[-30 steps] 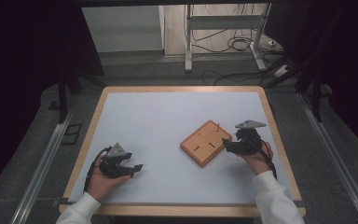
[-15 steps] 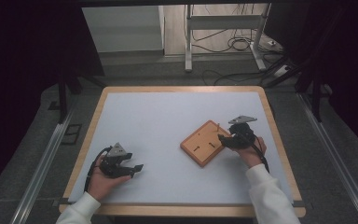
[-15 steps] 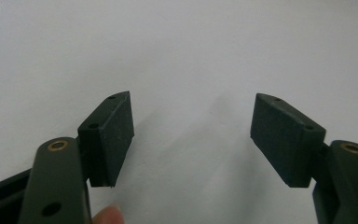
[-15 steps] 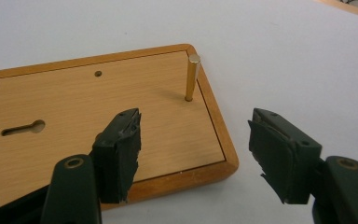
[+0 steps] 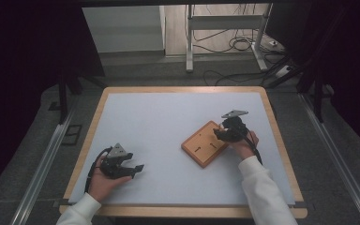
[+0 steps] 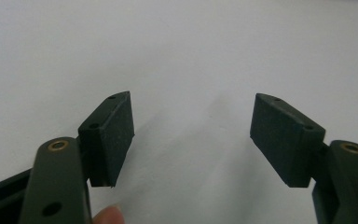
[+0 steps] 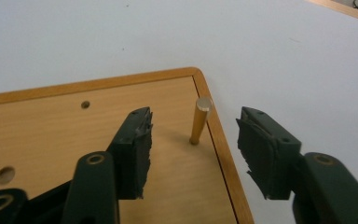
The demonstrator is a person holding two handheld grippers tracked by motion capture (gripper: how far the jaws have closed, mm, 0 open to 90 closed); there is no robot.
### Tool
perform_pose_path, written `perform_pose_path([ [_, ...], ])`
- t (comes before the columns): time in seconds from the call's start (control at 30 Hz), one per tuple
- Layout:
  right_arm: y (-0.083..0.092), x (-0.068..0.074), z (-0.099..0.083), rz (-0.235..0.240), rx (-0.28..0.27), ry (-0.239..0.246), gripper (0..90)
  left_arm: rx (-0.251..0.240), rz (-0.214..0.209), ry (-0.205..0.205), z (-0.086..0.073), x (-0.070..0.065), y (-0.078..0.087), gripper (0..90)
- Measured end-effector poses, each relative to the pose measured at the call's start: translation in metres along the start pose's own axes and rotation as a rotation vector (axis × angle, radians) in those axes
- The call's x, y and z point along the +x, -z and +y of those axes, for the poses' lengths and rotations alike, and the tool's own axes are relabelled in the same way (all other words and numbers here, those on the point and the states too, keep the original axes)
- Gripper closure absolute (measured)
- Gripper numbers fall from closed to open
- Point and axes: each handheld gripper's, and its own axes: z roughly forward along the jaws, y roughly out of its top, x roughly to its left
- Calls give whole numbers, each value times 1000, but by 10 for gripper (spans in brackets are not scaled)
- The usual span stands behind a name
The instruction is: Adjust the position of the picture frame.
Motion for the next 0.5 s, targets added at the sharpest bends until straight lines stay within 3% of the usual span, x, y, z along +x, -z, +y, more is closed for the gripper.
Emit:
perform_pose_path([
  [0.33, -15, -5, -1, 11, 8, -30, 755, -10, 2, 3, 0, 1, 2, 296],
  [0.5, -14, -8, -3, 52, -9, -50, 825, -10, 4, 2, 0, 1, 2, 296],
])
